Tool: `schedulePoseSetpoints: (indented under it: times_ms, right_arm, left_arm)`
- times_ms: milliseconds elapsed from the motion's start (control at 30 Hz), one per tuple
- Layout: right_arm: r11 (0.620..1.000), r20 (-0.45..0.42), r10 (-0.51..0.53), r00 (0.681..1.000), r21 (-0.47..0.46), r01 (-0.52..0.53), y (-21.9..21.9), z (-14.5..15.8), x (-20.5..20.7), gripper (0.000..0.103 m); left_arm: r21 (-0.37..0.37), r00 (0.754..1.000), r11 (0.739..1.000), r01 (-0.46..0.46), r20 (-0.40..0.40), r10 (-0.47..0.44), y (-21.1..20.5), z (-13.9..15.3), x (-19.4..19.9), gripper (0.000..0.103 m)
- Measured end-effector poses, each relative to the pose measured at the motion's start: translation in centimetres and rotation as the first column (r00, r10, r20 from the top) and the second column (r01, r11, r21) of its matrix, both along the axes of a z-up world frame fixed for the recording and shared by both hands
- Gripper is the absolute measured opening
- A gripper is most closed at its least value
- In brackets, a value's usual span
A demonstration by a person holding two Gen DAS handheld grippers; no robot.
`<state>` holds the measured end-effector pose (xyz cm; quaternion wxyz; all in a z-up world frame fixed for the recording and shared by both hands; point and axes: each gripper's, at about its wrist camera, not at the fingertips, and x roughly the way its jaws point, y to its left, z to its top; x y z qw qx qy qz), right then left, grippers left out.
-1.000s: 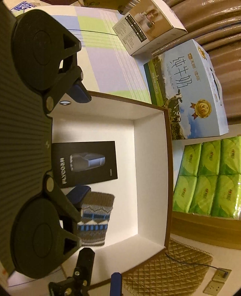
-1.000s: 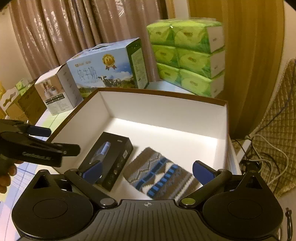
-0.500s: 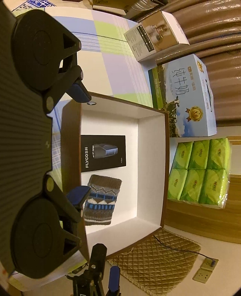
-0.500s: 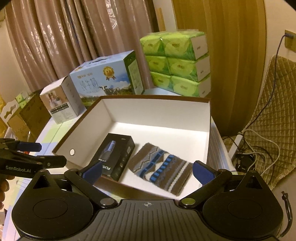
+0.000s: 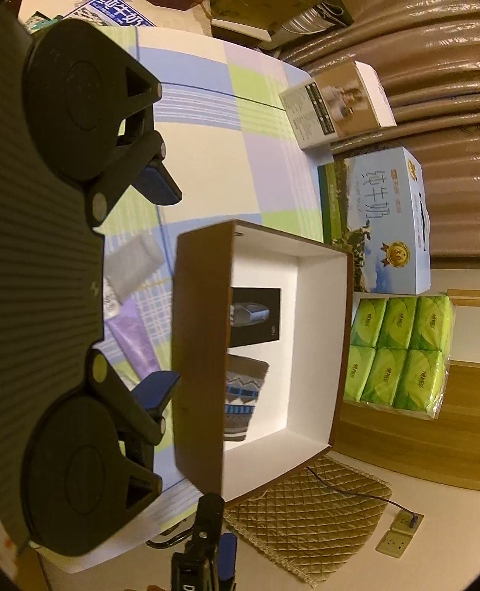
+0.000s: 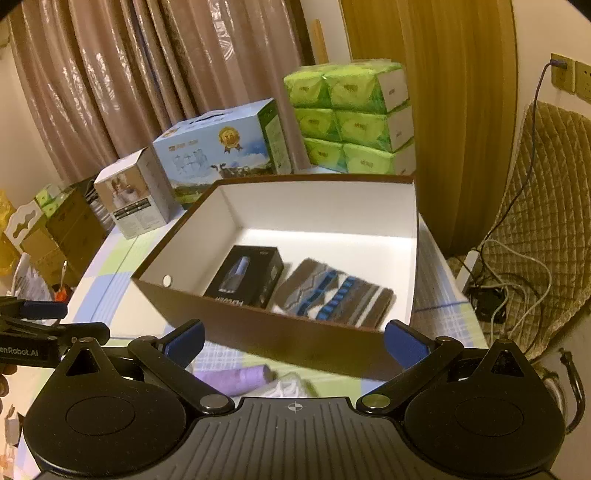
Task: Organize objects
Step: 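Move both grippers back toward the remaining items on the table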
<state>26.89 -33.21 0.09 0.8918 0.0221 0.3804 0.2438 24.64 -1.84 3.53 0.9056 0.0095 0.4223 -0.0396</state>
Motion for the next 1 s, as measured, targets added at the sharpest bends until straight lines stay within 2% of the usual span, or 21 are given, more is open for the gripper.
schedulePoseSetpoints:
  times_ms: [533,800,1000]
  right_arm:
    - [1.000,-0.074,0.023,0.997,-0.012,-0.024,0.6,-1.8,-5.3,0.101]
    - [0.998,-0.116,0.038,0.993,-0.035,-0.042,1.5,-3.4,-6.5,0.101]
    - [0.997,-0.149,0.031,0.988,-0.059,-0.040,1.6,-4.7,-6.8,0.101]
  left_arm:
    - [0.007,0.999,1.000,-0.025,-0.023,0.026,3.3,-1.4,-5.6,0.095]
    - [0.008,0.997,0.999,-0.042,-0.067,0.042,4.8,-3.2,-7.4,0.095]
    - [0.021,0.989,0.998,-0.067,-0.129,0.069,5.6,-5.2,-8.5,0.094]
